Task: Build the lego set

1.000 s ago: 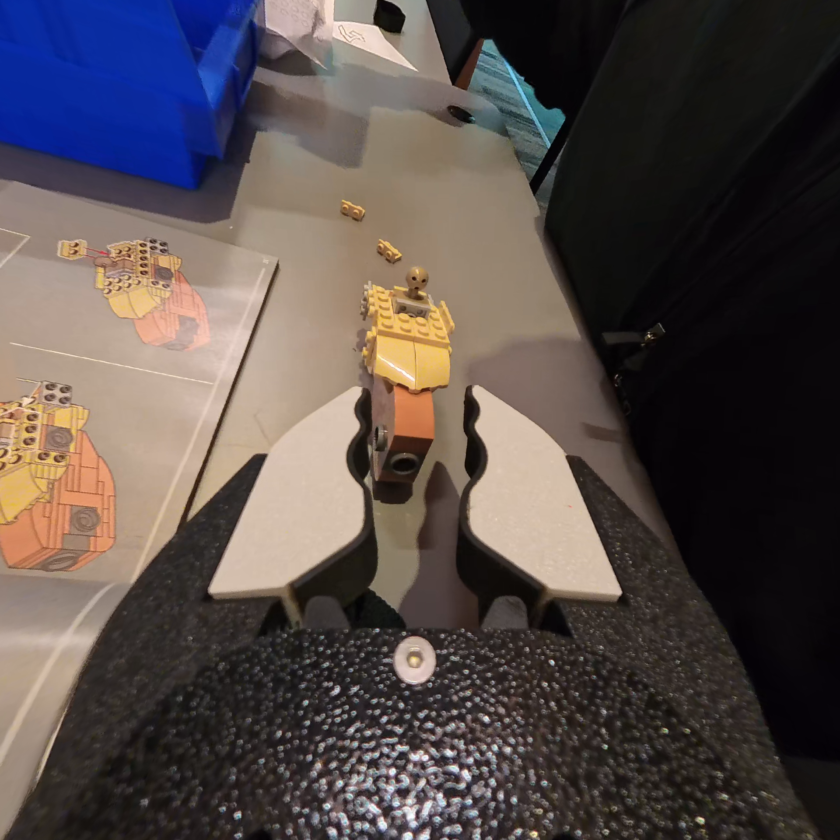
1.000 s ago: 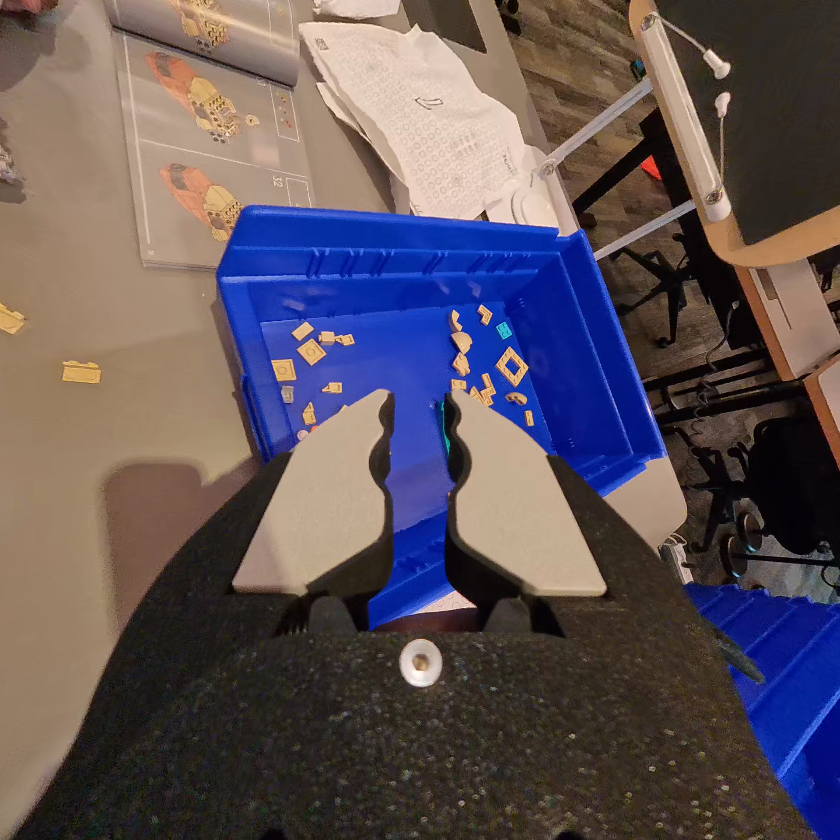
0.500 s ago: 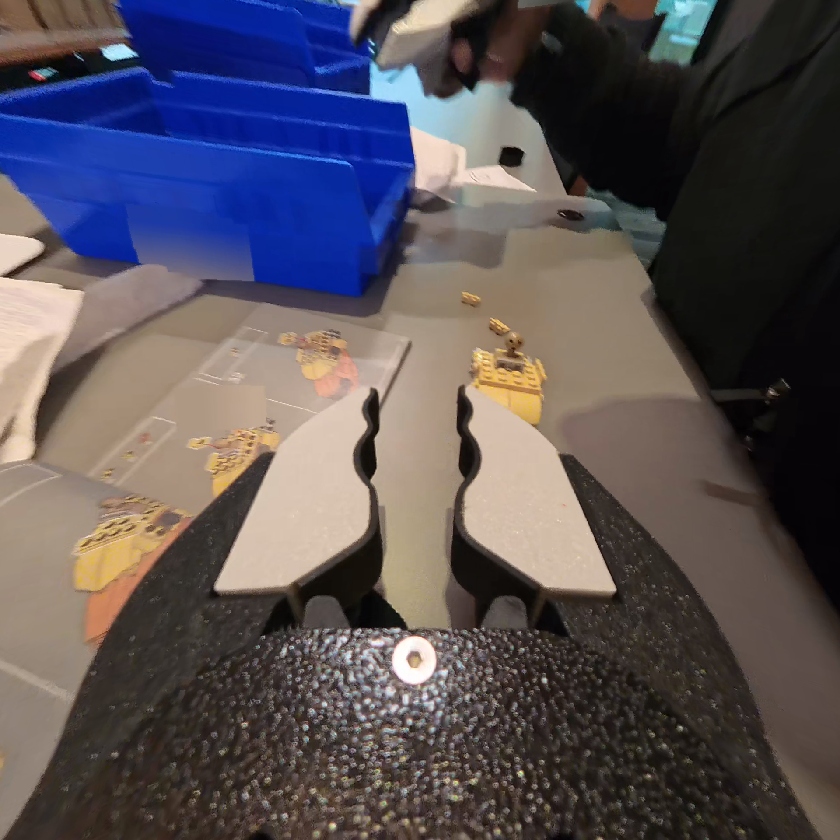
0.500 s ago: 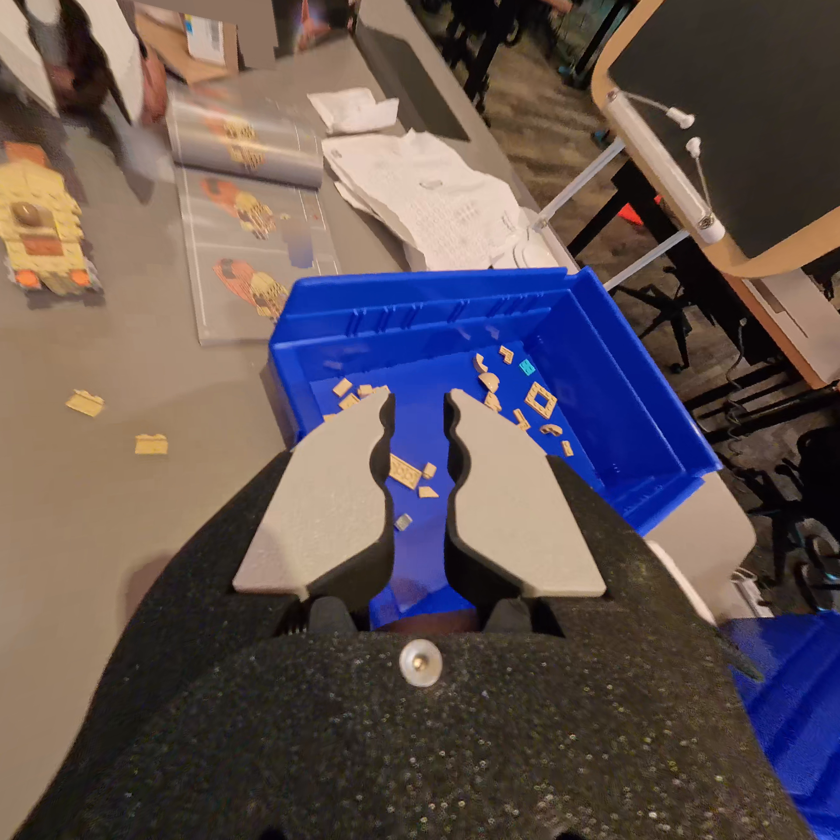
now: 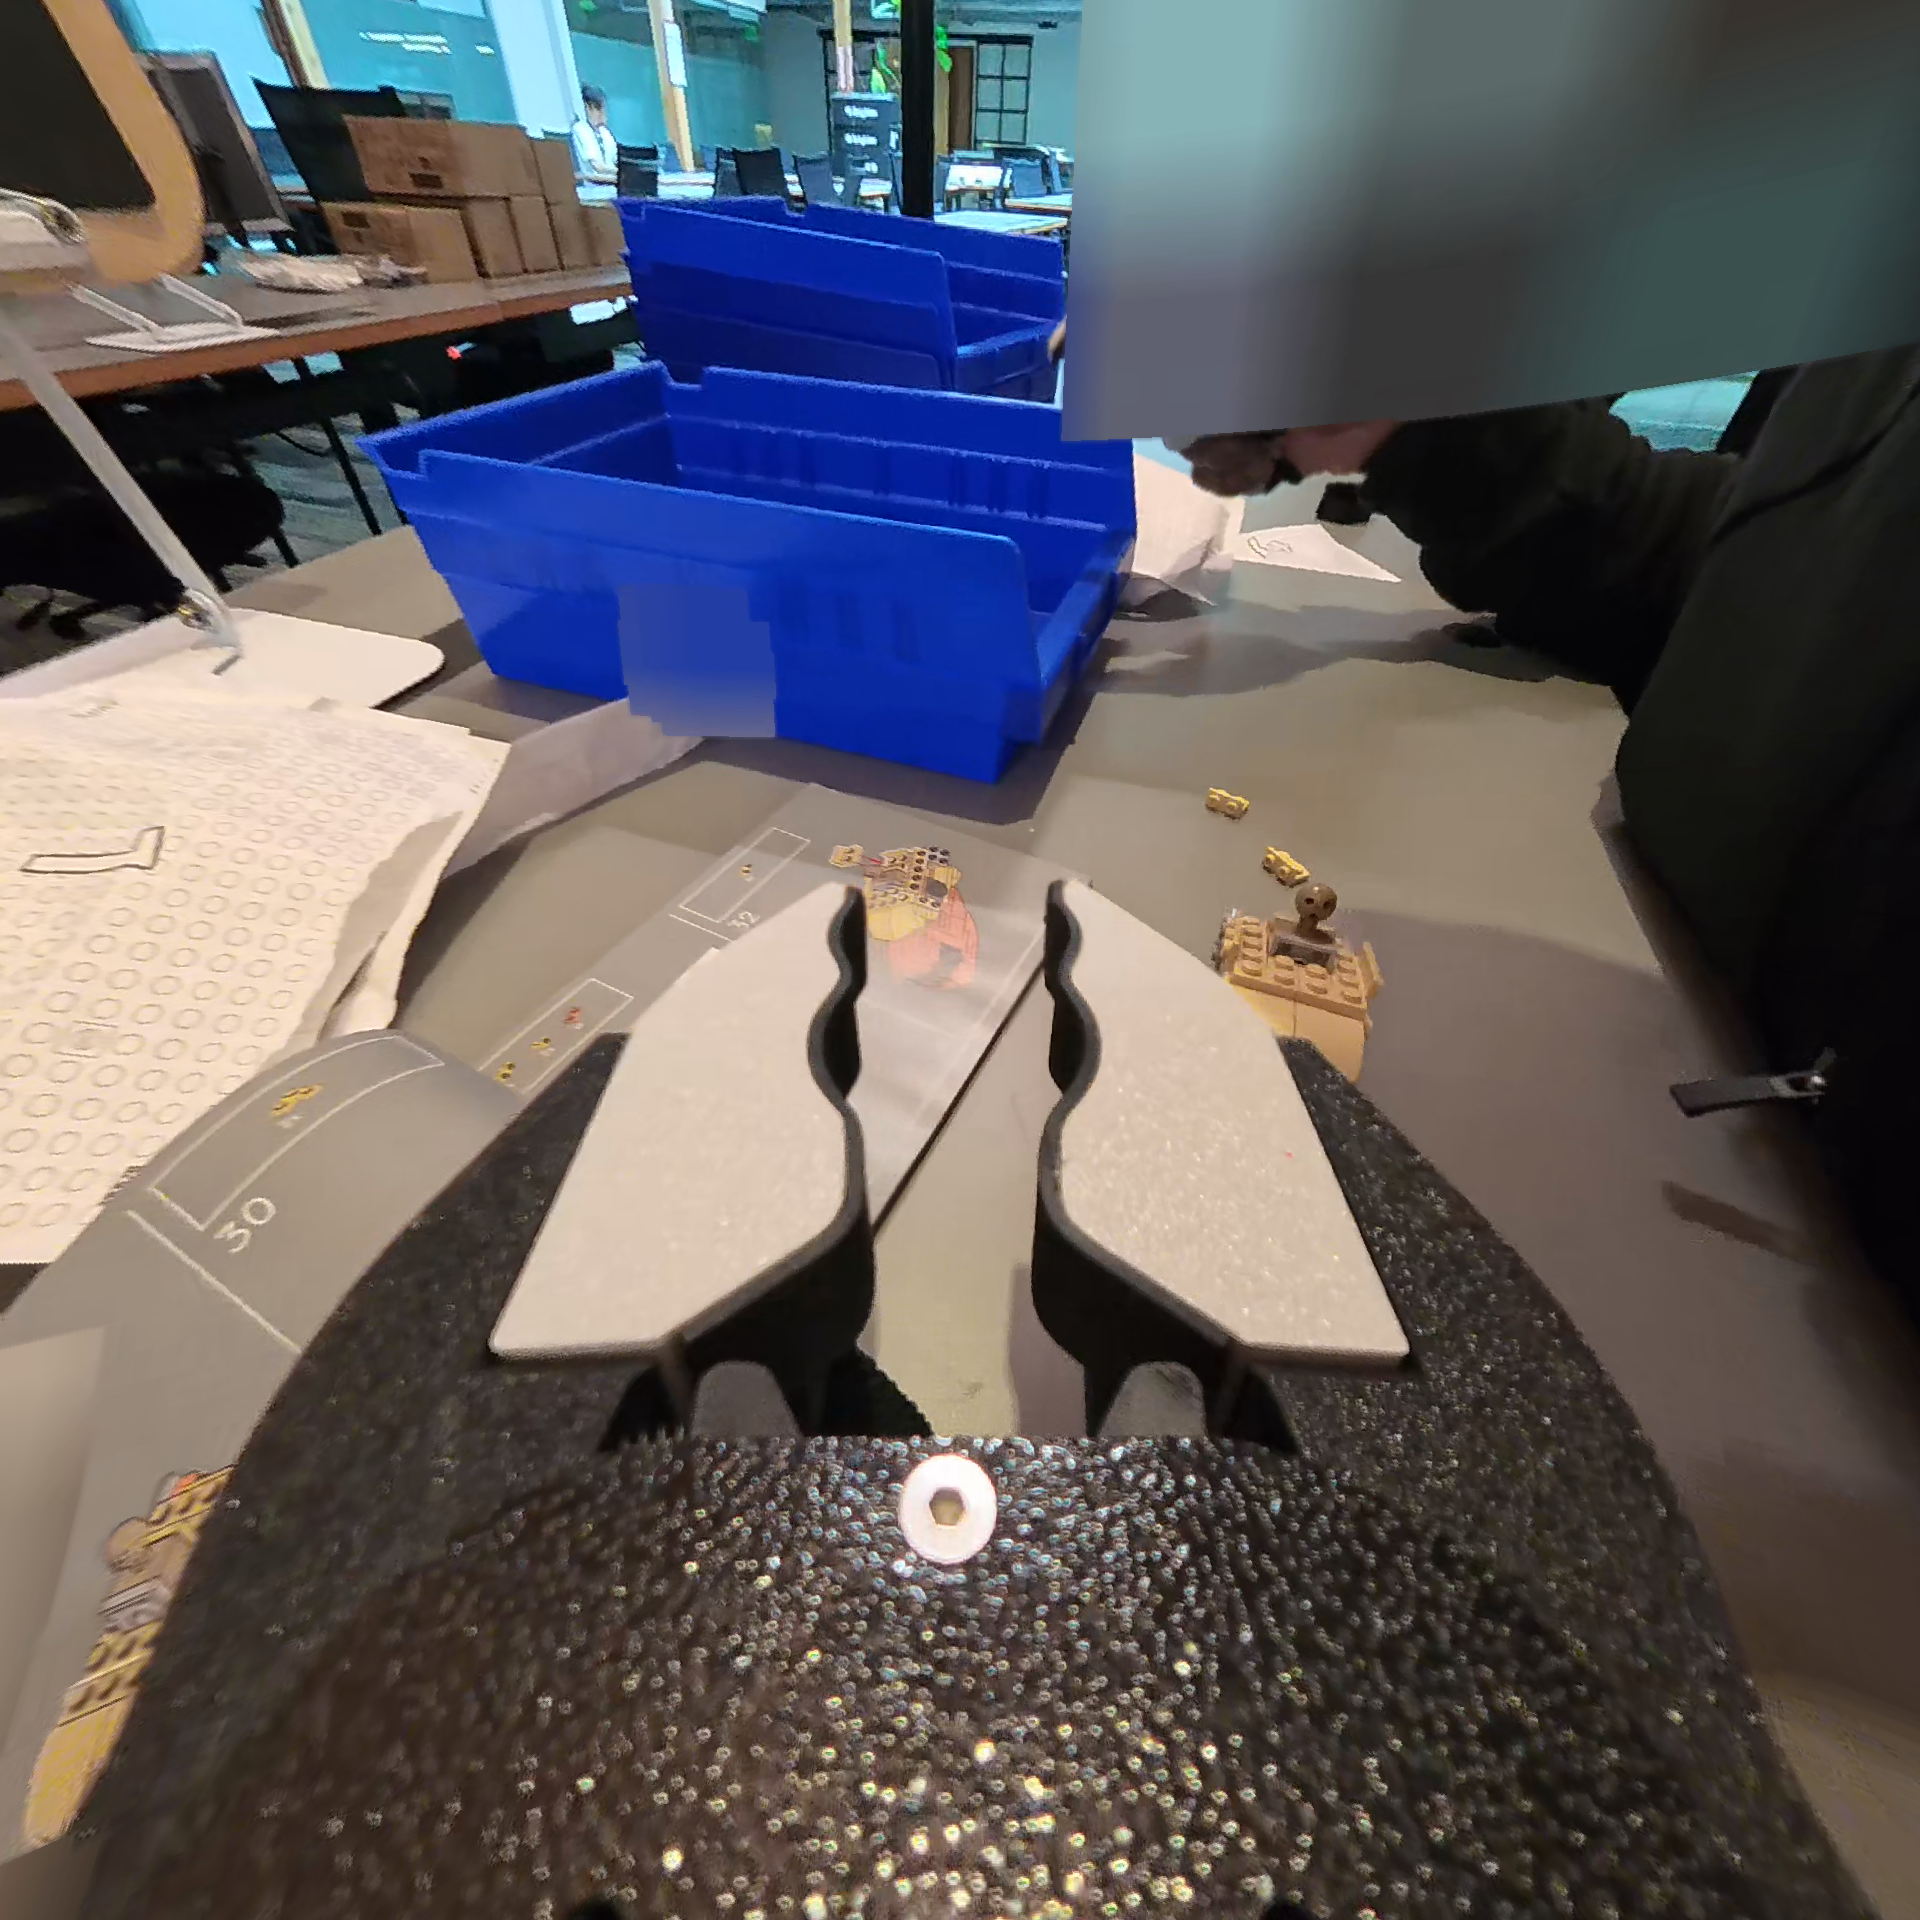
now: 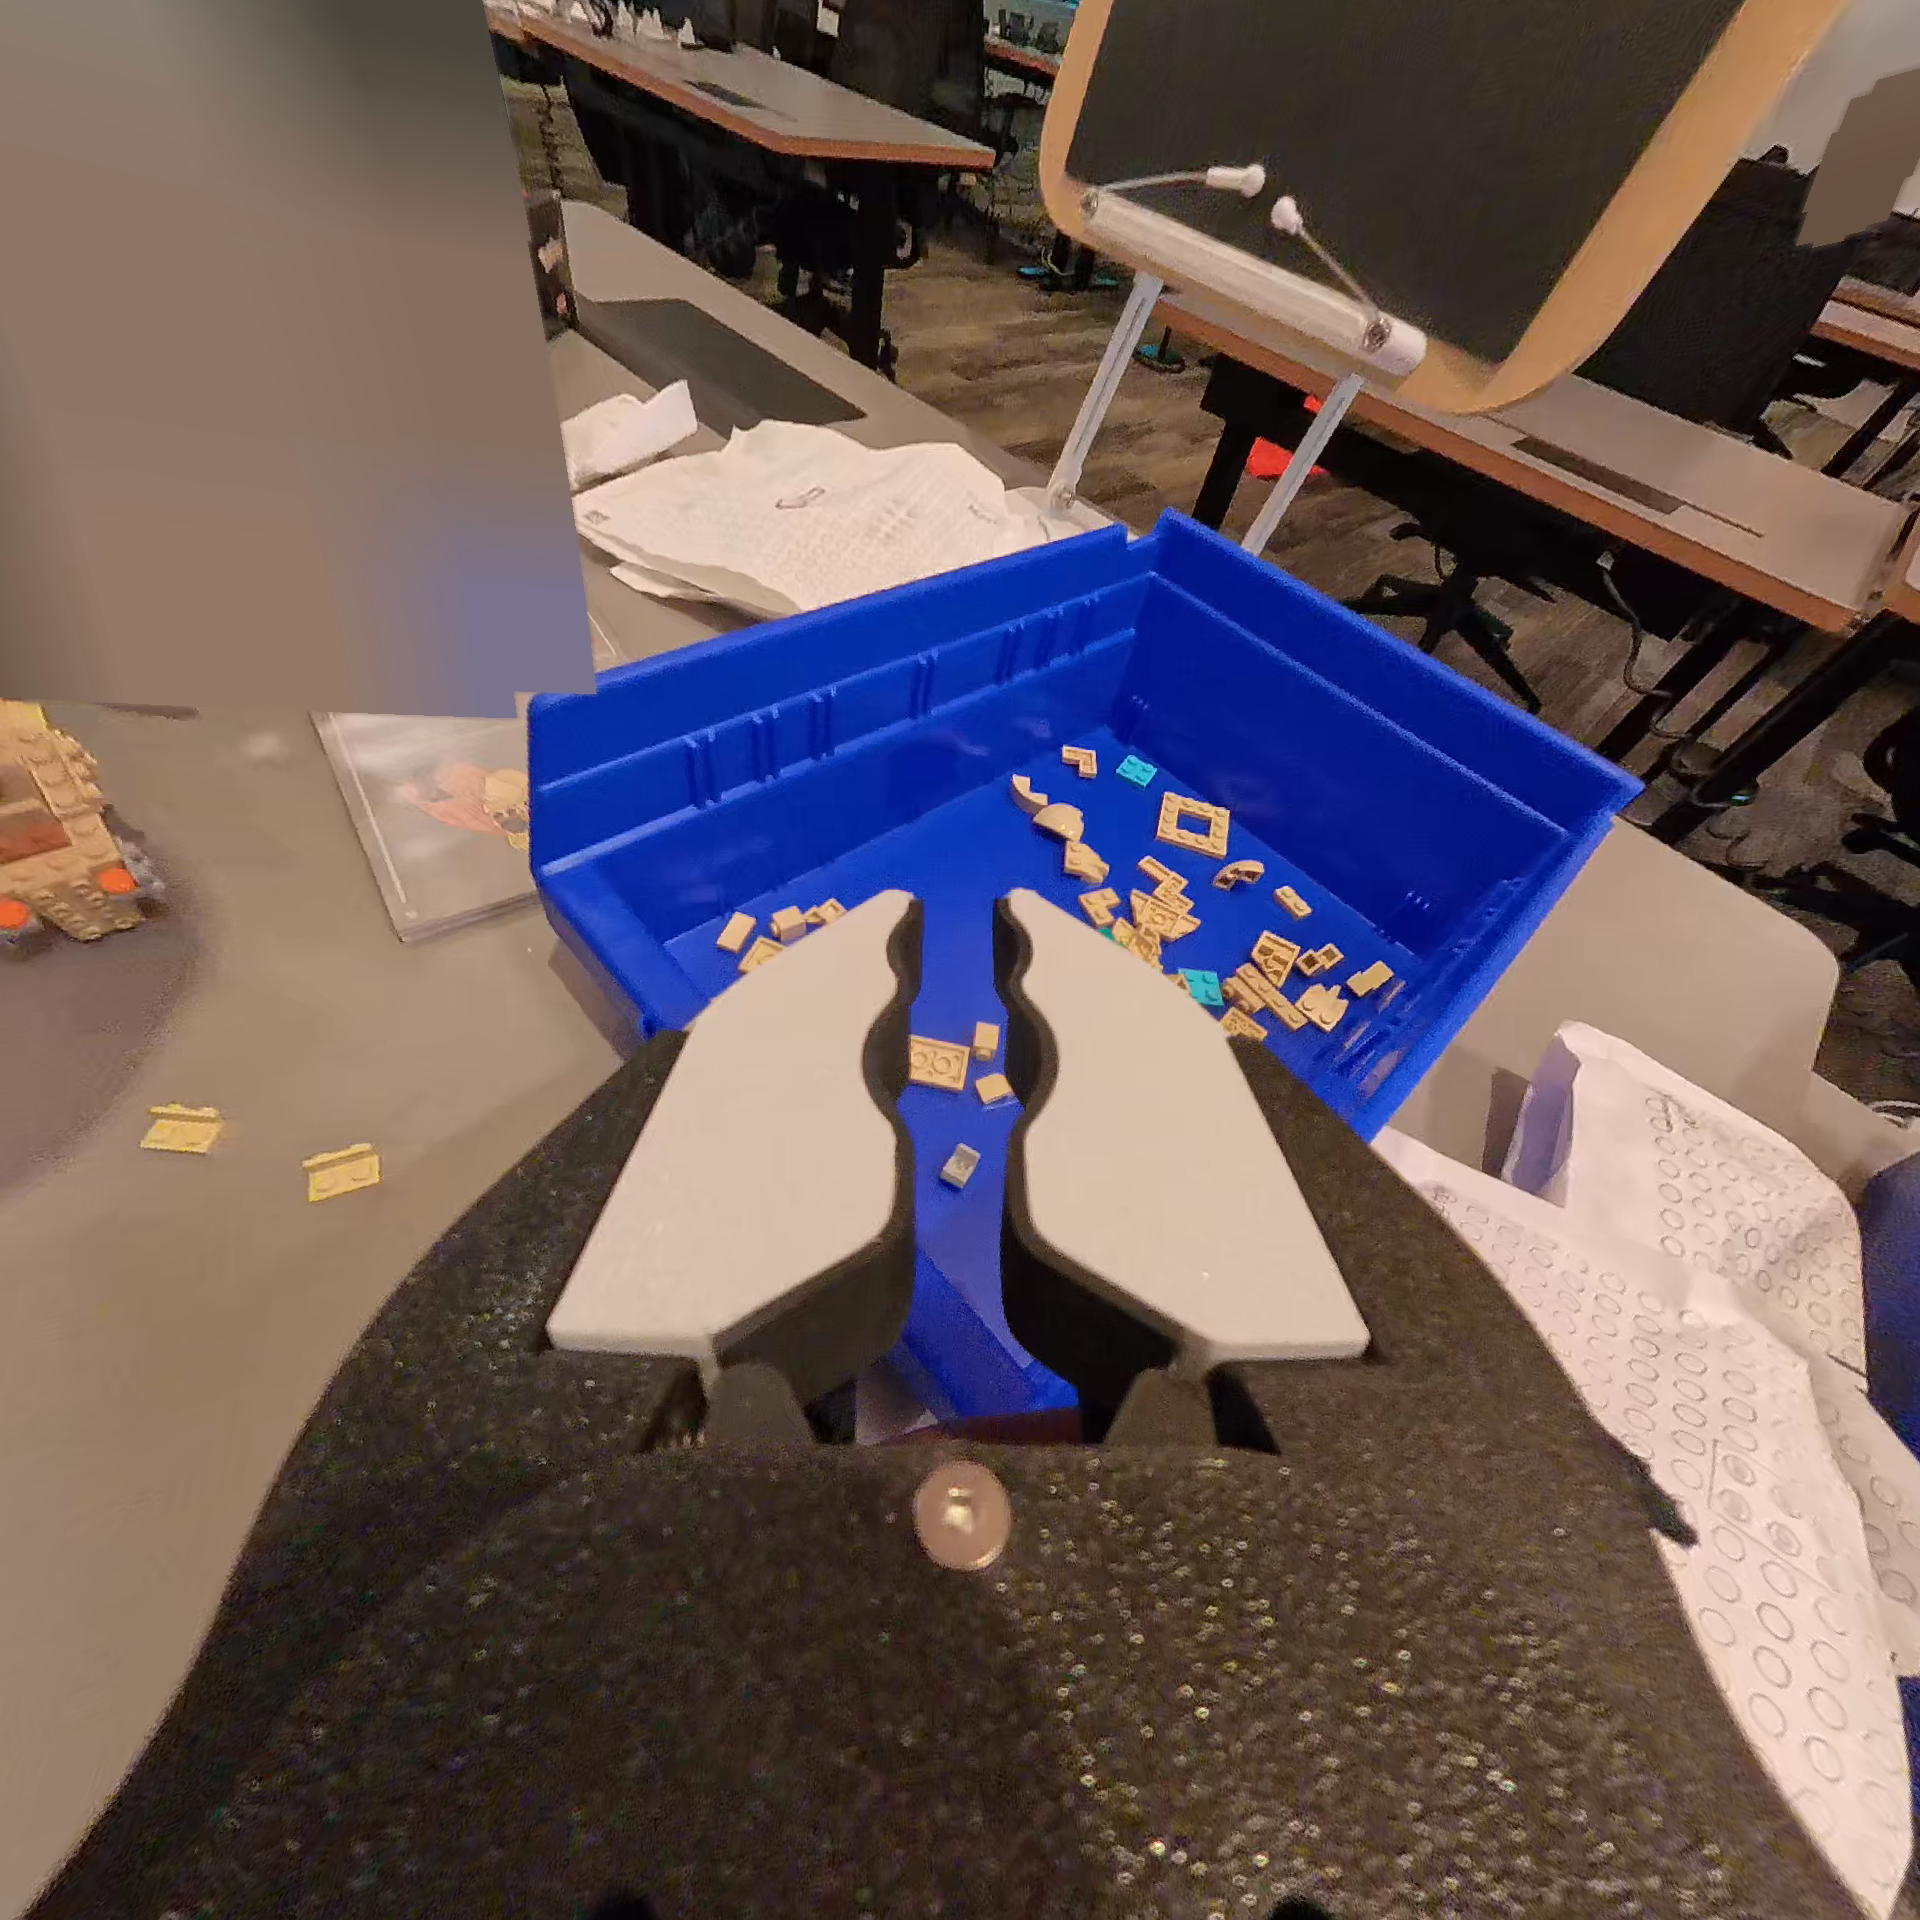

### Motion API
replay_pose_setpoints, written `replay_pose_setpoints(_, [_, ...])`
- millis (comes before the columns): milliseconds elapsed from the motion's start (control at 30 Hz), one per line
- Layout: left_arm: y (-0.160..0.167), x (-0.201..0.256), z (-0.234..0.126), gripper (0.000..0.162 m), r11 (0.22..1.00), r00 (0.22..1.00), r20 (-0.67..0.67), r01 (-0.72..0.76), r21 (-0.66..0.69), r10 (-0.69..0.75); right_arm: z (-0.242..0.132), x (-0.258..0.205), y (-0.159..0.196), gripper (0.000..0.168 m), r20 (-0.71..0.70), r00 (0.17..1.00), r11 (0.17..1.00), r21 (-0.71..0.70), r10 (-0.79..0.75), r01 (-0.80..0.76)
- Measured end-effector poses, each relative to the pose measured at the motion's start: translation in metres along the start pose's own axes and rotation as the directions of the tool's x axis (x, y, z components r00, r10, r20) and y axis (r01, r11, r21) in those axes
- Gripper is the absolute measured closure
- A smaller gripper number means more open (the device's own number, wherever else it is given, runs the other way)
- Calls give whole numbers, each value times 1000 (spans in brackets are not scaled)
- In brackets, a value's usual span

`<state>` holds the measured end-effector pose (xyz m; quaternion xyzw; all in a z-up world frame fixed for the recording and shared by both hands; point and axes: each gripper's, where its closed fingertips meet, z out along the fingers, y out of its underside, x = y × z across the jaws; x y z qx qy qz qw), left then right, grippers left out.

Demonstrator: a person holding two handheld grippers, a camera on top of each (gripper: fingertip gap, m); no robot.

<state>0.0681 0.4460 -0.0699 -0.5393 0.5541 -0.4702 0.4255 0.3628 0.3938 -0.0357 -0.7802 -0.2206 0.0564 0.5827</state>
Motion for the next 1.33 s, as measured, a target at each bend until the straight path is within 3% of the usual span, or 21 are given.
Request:
replay_pose_setpoints(667, [11, -29, -3, 123, 1000, 992, 122, 22, 17, -24, 17, -15, 26, 156, 49, 997, 996, -65, 57, -53])
replay_pose_setpoints(1333, [15, -36, -4, 123, 999, 988, 148, 52, 1, -51, 23, -19, 30, 156, 19, 1000, 999, -44, 22, -21])
